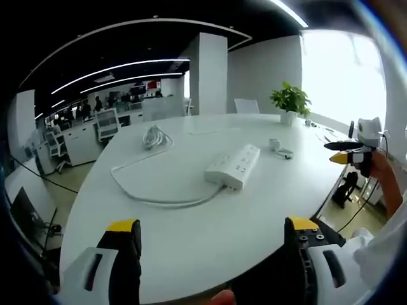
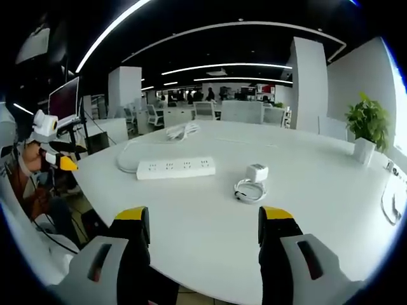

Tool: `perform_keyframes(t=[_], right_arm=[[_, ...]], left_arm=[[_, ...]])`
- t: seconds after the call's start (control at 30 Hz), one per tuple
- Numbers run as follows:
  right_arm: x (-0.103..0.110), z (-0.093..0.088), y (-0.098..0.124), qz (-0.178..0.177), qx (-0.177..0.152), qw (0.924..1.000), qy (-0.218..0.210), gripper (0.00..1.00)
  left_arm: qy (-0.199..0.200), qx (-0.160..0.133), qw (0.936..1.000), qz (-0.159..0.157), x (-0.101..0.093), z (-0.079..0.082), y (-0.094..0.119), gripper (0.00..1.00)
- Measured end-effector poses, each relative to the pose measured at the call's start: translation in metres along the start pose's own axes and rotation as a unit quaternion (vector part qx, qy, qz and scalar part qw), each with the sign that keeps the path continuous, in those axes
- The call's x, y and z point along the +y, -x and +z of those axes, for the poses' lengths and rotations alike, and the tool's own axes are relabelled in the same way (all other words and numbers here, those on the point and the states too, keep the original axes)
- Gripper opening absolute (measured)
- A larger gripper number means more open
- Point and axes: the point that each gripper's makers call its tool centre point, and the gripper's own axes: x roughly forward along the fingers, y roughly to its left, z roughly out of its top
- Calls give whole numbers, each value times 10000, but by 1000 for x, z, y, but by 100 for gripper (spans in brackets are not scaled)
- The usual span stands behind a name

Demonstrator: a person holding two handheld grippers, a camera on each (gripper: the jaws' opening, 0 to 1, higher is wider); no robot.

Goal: Straighten the power strip on the desk, plug the charger into it

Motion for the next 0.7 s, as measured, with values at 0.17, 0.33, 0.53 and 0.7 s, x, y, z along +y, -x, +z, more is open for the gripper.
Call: perform_keyframes(t=[0.17,0.33,0.53,0.7], right_arm=[[0,-2,1,-13,23,10000,-1,69],[1,-1,0,-19,25,10000,14,69],[3,4,-1,16,-52,10000,39,69],[10,11,1,165,-64,9998,29,74]], left_arm=[[-80,28,9999,-117,-5,2,-7,94],[-189,69,9996,-206,-9,3,-10,94],[-182,60,9994,-296,-11,4,-13,95],[-226,-32,9989,-408,-17,15,-9,96]])
